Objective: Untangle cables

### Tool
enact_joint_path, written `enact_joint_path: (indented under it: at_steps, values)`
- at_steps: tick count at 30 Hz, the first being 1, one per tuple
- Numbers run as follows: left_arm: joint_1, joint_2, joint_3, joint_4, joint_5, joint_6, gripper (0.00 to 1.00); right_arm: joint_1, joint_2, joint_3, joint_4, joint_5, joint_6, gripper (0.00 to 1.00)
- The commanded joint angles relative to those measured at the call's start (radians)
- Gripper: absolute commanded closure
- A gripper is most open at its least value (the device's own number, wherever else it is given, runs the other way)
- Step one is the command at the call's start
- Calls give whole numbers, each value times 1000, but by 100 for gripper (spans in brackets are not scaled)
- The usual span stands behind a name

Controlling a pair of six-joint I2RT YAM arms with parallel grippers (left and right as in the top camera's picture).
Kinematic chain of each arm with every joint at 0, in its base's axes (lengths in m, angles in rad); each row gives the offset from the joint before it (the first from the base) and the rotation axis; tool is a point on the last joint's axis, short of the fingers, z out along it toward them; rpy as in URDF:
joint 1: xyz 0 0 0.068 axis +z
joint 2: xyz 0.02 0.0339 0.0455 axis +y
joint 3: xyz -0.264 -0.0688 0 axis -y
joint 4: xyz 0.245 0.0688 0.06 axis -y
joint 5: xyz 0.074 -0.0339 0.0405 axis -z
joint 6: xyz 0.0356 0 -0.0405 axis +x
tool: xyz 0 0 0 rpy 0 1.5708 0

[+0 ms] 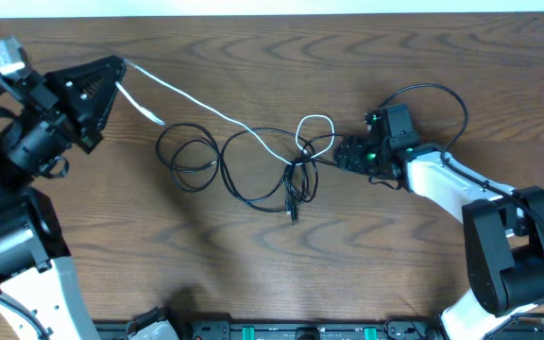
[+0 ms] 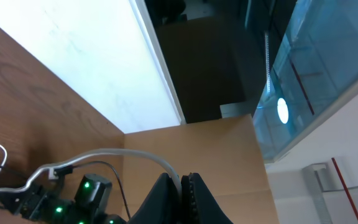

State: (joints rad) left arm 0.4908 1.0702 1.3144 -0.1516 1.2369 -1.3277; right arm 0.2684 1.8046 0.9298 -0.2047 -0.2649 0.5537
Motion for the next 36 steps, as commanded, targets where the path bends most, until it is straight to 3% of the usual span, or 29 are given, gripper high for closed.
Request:
enact_joint_path:
  at_steps: [1,13,23,31,36]
  values:
    - [49,-16,14,11,51,-14,92,-47,55,-46,-64,156,-19,32]
    - [164,-27,14,26,117,-28,93,-235,55,-46,-178,353,-20,29]
    - [253,-30,14,26,118,-26,93,-412,55,-46,-219,365,-55,28]
    - [293,-28,14,26,135,-8,92,-444,55,-46,-219,334,-81,27]
    - [445,-25,14,26,117,-8,93,-444,55,-47,-219,353,-107,25]
